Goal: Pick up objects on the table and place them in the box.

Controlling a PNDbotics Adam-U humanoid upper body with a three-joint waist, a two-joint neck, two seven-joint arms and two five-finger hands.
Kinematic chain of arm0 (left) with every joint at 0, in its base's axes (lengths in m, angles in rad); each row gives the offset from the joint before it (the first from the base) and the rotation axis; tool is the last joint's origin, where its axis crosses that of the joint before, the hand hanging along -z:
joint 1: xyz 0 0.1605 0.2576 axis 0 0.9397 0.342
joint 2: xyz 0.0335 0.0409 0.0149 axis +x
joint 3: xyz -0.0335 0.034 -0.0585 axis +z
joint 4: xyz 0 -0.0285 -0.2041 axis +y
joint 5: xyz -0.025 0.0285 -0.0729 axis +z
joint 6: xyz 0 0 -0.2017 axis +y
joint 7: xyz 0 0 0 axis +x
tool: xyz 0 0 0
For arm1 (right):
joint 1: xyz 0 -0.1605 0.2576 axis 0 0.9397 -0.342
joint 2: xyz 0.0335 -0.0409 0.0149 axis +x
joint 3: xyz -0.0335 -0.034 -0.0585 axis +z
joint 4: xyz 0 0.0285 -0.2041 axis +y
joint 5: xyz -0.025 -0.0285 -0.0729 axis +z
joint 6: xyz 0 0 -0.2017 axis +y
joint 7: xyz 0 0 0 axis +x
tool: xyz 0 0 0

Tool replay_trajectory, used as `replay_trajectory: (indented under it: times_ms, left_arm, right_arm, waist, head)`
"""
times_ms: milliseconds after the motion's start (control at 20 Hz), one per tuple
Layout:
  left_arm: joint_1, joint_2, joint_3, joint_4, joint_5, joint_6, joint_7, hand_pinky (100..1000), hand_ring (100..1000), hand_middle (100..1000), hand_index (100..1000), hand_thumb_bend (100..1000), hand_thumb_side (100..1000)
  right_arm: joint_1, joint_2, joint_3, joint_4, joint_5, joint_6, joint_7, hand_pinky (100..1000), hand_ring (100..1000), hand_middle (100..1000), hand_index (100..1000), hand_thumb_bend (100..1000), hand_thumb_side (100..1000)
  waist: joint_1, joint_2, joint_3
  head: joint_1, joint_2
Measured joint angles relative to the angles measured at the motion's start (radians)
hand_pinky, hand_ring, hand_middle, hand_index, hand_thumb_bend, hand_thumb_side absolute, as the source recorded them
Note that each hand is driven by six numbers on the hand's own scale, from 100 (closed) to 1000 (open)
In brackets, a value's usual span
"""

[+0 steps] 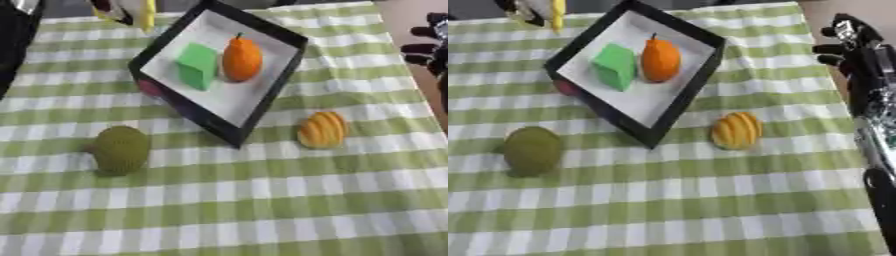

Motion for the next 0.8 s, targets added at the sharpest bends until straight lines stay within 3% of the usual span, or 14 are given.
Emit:
replay_trajectory:
  times_ms: [400,600,800]
  left_arm:
    - [-0.007,-0.096,-0.019,0.065,-0.007,-0.020,-0.013,663,609,542,593,544,100]
    - [-0.007,-0.120,-0.022,0.096,-0.010,-0.029,-0.007,662,607,540,593,563,100]
    - [0.000,-0.132,-0.022,0.125,-0.006,-0.035,0.000,664,610,548,602,524,100]
  right_arm:
    - [-0.020,0.000,-0.003,0.000,-0.003,-0.001,-0.005,781,708,756,894,100,723]
    - [-0.023,0.001,-0.005,0.000,-0.003,0.002,-0.009,781,708,756,894,100,733]
    - [-0.023,0.001,-0.006,0.000,-0.003,0.004,-0.010,781,708,757,894,100,727]
  waist:
    - [0.000,0.000,-0.020]
    - [0.004,0.000,-0.027]
    - [0.006,0.000,-0.035]
  head:
    - [0.008,-0.002]
    - [0.010,-0.002]
    - [0.010,-0.005]
